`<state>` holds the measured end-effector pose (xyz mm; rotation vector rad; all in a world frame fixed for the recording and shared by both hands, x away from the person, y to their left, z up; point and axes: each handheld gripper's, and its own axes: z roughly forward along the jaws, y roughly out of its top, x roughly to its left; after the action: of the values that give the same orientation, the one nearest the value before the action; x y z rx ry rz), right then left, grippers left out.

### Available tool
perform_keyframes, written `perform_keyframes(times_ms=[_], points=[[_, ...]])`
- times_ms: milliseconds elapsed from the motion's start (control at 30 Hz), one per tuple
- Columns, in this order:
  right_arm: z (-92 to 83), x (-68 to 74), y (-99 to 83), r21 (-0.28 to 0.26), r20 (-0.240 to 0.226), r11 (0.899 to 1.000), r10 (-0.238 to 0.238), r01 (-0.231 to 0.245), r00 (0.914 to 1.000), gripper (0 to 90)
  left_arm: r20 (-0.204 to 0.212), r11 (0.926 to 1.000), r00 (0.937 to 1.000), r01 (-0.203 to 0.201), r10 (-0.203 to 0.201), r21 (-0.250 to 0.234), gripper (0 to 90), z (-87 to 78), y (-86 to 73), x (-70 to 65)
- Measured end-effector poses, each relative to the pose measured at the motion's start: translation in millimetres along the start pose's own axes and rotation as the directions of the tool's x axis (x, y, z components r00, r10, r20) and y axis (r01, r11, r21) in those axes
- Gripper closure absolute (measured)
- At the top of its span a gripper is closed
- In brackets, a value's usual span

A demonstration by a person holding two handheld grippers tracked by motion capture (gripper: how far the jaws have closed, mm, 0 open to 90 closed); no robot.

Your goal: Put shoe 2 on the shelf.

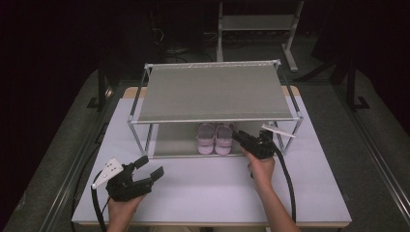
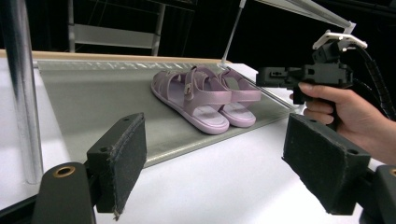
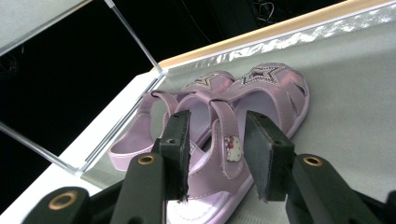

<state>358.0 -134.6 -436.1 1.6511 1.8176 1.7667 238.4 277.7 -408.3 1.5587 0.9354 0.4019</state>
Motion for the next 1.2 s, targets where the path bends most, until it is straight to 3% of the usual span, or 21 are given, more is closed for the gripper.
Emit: perform_keyframes(times_ms=[367, 567, 867, 1200], points=[[-14.6, 2.0, 1.0, -0.014, -0.037, 1.0, 0.006, -0.007, 0.9993, 57.2, 0.004, 1.0, 1.0, -0.006, 0.006, 0.006, 21.2, -0.2, -0.9, -1.9], [-19.8, -3.5, -4.9, 0.021, -0.024, 1.0, 0.003, -0.002, 0.9997, 55.3, 0.004, 0.9999, 1.0, -0.004, 0.004, 0.011, 21.2, 0.9, -1.4, -0.8], [-25.3, 1.4, -4.3, 0.033, -0.055, 0.999, 0.003, -0.001, 0.9985, 52.6, 0.003, 0.9999, 1.0, -0.009, 0.009, 0.009, 21.2, -0.2, -0.9, -0.9], [-35.1, 1.1, -5.8, 0.057, -0.041, 0.998, 0.0, 0.002, 0.9992, 51.8, 0.002, 0.9999, 1.0, -0.01, 0.01, 0.011, 21.2, 0.4, -1.2, -0.1]])
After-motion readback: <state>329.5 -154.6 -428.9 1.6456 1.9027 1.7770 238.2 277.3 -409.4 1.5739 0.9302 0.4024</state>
